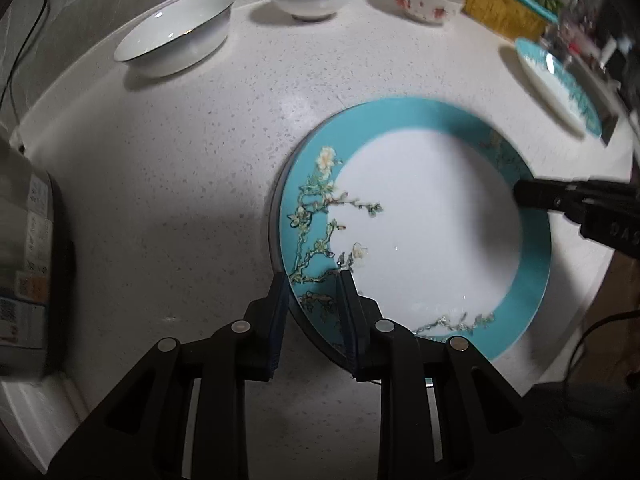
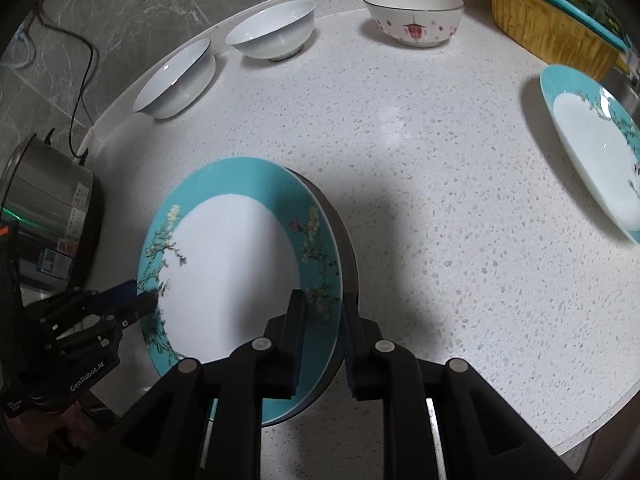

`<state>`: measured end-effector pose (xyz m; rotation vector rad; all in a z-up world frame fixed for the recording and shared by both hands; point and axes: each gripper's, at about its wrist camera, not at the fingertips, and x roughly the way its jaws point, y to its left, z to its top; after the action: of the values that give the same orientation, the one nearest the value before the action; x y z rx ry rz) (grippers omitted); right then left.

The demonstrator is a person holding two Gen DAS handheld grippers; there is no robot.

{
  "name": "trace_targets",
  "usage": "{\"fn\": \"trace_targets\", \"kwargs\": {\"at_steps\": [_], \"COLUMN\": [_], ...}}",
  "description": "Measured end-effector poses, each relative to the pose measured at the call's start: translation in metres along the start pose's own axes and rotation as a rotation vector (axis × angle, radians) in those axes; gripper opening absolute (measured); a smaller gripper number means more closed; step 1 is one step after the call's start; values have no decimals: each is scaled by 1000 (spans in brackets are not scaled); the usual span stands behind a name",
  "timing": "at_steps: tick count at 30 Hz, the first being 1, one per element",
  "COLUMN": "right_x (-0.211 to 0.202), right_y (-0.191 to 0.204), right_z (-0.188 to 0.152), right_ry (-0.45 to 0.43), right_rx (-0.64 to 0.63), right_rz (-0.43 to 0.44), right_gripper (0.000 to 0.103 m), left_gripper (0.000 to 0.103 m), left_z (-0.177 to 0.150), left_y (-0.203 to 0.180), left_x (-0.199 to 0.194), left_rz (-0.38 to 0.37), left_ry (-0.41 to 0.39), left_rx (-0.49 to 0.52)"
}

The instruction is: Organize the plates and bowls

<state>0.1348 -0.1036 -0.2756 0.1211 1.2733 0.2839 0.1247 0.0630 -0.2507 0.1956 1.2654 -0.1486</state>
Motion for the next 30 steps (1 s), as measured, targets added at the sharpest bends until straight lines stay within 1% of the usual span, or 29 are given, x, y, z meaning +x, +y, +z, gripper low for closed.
{"fn": "trace_targets", "kwargs": {"at_steps": [2,5,8,11,14,16,17,18,19,20,21,22,23,24,25,26,27,28,30], "right_x": [1,1,1,2,2,2,2,1,-2,-6,-14,-21,-34,-48,-59,-67,-76,-87,-99], "right_y": [4,6,12,16,17,18,18,17,13,10,5,0,-11,-25,-38,-50,-66,-89,-119], "right_z": [-1,-2,-4,-6,-6,-6,-6,-6,-5,-5,-3,-1,2,5,6,6,6,6,4], "right_ry": [-3,-10,-13,-24,-31,-36,-38,-36,-38,-47,-63,-83,-122,-170,-206,-232,-258,-283,-317], "right_rx": [-27,-48,-87,-102,-104,-103,-98,-89,-71,-53,-27,-5,30,72,109,140,177,225,281], "right_rz": [-22,-42,-62,-79,-84,-96,-98,-97,-88,-79,-63,-44,-6,37,74,101,127,164,201], "right_gripper": [20,22,28,30,36,43,44,45,45,46,51,57,60,70,83,87,87,88,88], "left_gripper": [22,22,22,23,23,23,23,24,27,39,49,64,67,67,68,74,75,75,75], "left_z": [-1,-1,-1,3,11,19,23,29,34,41,47,54,60,67,75,83,91,99,113], "left_y": [-1,1,5,8,14,19,22,26,29,32,35,37,39,37,34,28,20,10,-9], "left_x": [1,1,1,-3,-13,-19,-23,-29,-33,-37,-41,-45,-48,-52,-54,-55,-57,-57,-56], "left_rz": [11,-1,-7,-7,-13,-30,-55,-101,-133,-188,-241,-303,-353,-402,-443,-467,-495,-512,-538], "left_ry": [-7,-9,-19,-48,-90,-119,-128,-147,-163,-186,-203,-222,-245,-267,-271,-260,-245,-225,-188], "left_rx": [5,-6,-27,-38,-53,-70,-85,-113,-129,-156,-188,-235,-273,-305,-328,-339,-345,-337,-317]}}
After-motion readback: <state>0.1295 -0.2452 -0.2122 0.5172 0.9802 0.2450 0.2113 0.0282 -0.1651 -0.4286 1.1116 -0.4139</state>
